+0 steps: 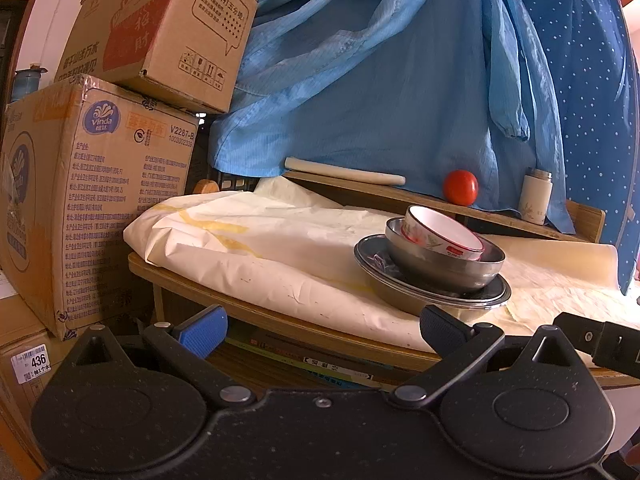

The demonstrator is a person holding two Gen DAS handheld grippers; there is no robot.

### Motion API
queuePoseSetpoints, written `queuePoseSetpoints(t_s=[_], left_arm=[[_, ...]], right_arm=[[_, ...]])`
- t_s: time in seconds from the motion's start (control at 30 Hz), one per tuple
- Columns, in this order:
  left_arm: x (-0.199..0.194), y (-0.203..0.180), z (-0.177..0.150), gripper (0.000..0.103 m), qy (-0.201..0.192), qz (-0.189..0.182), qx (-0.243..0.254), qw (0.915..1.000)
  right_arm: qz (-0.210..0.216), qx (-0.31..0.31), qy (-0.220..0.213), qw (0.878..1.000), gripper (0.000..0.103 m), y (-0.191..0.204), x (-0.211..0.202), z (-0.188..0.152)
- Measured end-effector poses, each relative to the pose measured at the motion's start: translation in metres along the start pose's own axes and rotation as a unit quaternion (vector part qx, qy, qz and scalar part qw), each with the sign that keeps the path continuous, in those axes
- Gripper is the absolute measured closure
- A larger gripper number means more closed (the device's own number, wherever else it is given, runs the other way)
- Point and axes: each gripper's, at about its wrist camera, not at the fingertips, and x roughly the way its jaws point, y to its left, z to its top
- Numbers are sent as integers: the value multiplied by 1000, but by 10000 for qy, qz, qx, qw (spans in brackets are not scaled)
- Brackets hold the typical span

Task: Organize plates and bowls

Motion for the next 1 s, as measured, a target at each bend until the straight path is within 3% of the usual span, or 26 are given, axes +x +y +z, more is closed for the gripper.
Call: queuePoseSetpoints(t_s=[1.0], left_arm=[[0,-1,-2,1,13,-6,15,10000]], right_arm=[[24,33,61,10000,0,3,1,-3]])
